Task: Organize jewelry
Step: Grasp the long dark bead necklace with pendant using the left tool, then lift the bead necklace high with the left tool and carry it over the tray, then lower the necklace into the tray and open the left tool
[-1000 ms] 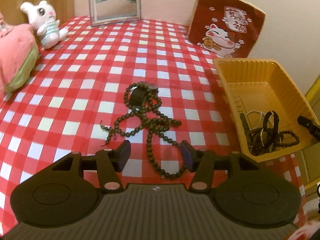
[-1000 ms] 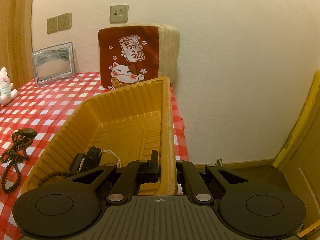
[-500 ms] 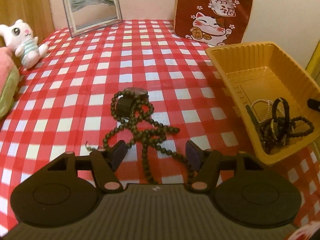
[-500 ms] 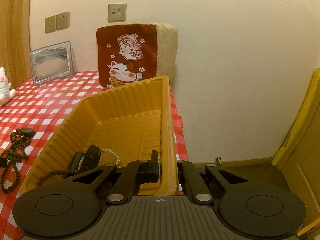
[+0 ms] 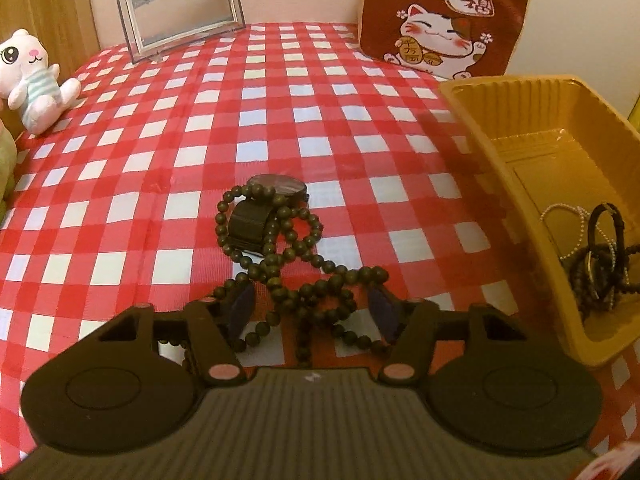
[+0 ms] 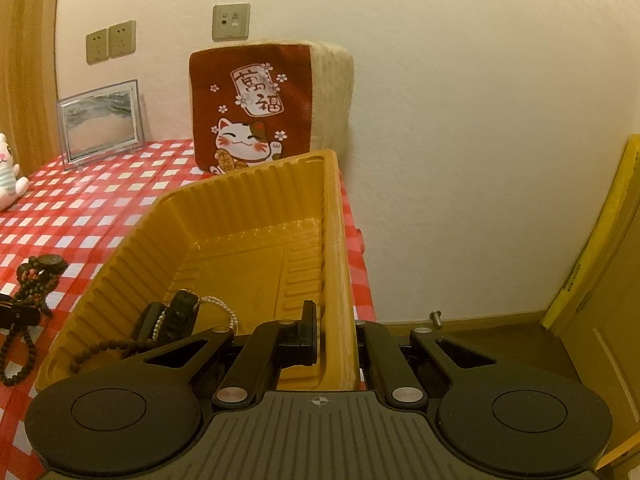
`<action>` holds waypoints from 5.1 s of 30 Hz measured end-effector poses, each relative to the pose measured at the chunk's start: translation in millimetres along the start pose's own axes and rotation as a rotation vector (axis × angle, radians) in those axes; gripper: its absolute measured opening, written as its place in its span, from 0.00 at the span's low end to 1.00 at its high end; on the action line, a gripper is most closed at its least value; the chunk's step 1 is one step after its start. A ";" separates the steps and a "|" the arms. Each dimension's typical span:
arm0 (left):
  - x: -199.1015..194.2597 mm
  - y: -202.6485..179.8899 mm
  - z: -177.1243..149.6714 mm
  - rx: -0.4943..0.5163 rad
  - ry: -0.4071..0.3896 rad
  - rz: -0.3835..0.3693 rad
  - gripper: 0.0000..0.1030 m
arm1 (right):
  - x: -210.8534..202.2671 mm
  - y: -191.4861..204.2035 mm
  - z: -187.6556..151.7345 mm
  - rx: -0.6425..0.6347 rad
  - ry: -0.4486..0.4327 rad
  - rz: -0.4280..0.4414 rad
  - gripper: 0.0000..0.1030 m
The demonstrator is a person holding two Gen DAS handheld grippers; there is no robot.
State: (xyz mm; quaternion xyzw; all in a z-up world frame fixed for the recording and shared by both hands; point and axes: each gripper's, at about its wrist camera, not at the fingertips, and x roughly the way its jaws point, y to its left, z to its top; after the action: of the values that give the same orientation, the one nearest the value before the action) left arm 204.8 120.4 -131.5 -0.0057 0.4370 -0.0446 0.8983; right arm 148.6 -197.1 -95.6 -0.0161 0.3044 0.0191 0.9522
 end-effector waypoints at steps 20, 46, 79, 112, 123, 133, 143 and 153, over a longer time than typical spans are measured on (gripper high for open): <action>-47.2 18.1 -2.8 -0.058 -0.076 -0.007 0.11 | 3.0 -0.1 -2.5 0.000 0.000 0.003 0.04; -196.6 23.4 52.8 -0.067 -0.355 -0.055 0.06 | -3.6 1.1 0.0 -0.003 -0.022 0.019 0.04; -275.6 -41.4 138.3 0.092 -0.600 -0.275 0.06 | -6.9 4.1 2.4 -0.007 -0.028 0.027 0.05; -281.8 -128.8 208.6 0.174 -0.685 -0.547 0.06 | -2.4 2.5 2.8 0.011 -0.029 0.035 0.04; -163.3 -156.2 146.4 0.093 -0.290 -0.618 0.06 | -1.4 2.7 2.7 0.014 -0.026 0.037 0.04; -81.2 -144.4 88.1 -0.035 -0.060 -0.567 0.06 | 1.7 4.0 2.2 0.017 -0.020 0.038 0.04; -45.2 -154.9 70.2 0.071 0.010 -0.482 0.06 | 1.9 3.8 2.0 0.017 -0.020 0.038 0.04; -32.2 -158.9 71.7 0.134 -0.022 -0.406 0.25 | 4.0 5.5 2.0 0.018 -0.017 0.038 0.04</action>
State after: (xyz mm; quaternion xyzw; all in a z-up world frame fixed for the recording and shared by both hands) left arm 229.4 -37.2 -54.1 -0.0345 0.4131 -0.2536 0.8740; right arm 152.8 -191.4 -96.4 -0.0014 0.2968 0.0344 0.9543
